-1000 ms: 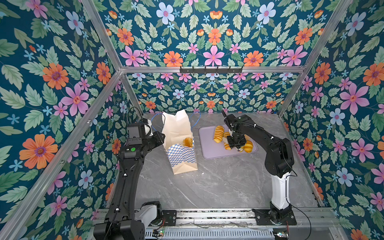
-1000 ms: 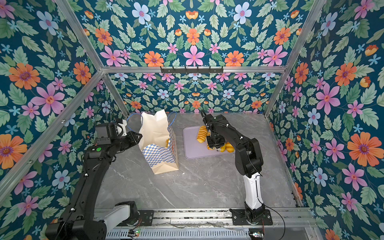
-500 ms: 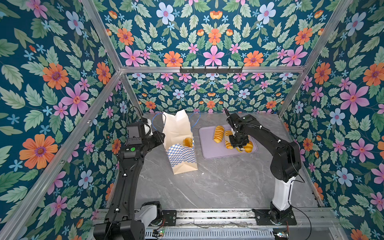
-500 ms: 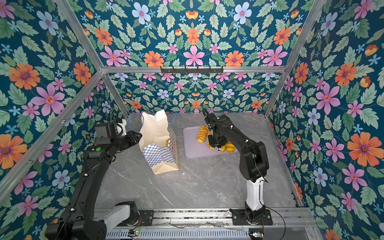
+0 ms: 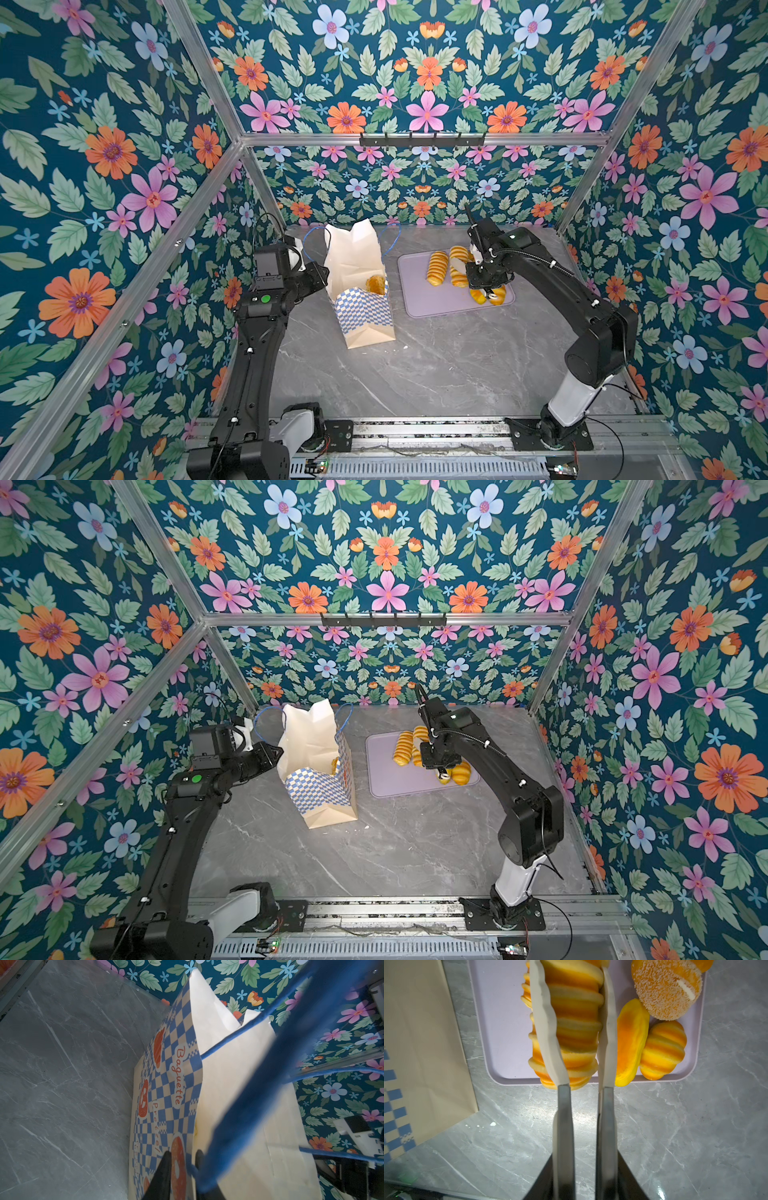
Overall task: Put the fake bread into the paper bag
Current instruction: 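Lift the twisted roll with the tongs up off the tray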
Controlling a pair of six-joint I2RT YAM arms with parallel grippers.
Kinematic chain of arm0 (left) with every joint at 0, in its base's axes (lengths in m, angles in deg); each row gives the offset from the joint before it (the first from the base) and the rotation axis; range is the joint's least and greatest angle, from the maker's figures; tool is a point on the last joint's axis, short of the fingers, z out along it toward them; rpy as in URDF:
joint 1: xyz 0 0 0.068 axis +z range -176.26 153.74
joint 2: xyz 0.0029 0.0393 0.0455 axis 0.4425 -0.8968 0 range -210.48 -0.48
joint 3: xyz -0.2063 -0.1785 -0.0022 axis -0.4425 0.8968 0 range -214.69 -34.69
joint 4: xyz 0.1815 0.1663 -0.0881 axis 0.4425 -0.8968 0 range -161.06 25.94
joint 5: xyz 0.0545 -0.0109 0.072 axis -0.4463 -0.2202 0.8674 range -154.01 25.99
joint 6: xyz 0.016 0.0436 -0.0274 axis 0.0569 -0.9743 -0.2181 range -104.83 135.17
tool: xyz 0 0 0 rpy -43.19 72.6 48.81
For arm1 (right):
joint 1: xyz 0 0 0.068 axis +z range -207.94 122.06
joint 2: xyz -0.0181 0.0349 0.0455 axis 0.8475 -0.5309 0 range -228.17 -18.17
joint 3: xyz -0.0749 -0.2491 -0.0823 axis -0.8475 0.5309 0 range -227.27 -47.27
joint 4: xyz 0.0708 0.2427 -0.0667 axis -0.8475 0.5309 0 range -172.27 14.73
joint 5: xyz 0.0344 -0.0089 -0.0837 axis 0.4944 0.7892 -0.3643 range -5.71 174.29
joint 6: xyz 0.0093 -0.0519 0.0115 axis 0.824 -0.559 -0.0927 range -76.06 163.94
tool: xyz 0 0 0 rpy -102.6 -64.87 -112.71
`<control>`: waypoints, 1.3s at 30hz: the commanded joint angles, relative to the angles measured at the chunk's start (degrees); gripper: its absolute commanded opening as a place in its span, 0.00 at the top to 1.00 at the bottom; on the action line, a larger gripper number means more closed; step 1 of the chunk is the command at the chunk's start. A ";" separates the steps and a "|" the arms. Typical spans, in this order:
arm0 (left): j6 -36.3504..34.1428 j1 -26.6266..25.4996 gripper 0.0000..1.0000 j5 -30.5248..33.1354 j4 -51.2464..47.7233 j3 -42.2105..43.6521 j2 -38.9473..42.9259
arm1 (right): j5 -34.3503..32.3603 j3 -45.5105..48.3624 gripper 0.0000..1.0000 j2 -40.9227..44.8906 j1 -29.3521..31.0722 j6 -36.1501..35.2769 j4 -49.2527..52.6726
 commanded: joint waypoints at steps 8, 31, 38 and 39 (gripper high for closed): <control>-0.32 0.05 0.81 -0.67 0.73 0.52 0.22 | 6.84 1.53 0.65 6.74 0.02 3.14 -4.48; 0.01 0.04 0.84 -0.65 0.82 0.70 0.28 | 9.87 -10.51 0.66 13.57 0.15 4.71 -2.86; 0.03 0.04 0.84 -0.72 0.82 0.60 0.27 | 12.68 -13.06 0.67 15.09 0.35 6.10 -5.31; 0.03 0.04 0.84 -0.71 0.82 0.56 0.22 | 13.15 -13.23 0.67 15.35 0.51 6.35 -5.82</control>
